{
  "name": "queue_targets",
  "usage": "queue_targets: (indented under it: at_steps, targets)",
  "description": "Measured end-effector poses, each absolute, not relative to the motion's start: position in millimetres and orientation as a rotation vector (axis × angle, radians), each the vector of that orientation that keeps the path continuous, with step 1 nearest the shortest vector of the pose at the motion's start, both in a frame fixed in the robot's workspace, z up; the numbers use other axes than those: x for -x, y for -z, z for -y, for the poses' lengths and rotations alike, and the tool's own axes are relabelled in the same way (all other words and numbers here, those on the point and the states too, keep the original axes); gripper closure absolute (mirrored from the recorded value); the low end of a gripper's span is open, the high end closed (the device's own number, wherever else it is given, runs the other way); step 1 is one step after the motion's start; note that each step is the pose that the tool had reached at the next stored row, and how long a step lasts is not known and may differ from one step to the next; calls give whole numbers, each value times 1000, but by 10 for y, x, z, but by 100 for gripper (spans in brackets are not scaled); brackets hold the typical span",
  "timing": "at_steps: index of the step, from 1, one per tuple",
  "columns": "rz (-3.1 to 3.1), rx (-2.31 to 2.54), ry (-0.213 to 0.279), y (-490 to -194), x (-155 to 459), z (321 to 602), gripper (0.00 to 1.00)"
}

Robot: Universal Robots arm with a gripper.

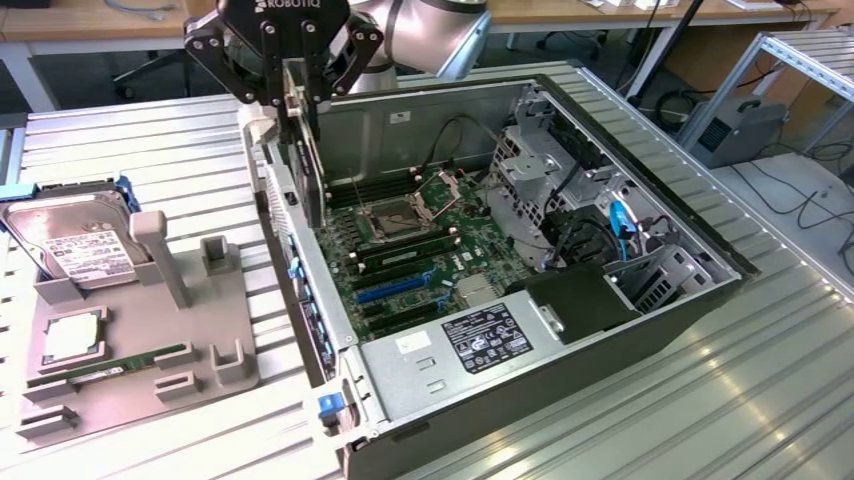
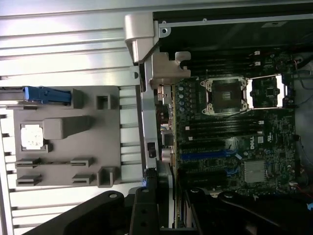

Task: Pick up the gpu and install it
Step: 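Pick up the gpu and move the gpu toward the slot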

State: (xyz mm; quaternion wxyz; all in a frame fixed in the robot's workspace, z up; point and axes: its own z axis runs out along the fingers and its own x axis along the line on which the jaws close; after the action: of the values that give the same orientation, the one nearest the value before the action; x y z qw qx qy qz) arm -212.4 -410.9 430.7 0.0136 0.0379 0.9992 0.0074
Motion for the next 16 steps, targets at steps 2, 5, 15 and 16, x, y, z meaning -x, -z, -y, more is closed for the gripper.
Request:
queue_targets:
  at_steps: [2,5,15,16]
  targets:
    - [-3112,-118,-23,-4306,2114,4109,73]
    - [-3112,-118,-23,-4304,2098,4109,73]
    - [-3112,-118,-23,-4299,2039,4109,73]
    - [-3112,-118,-23,-4299,2034,4109,73]
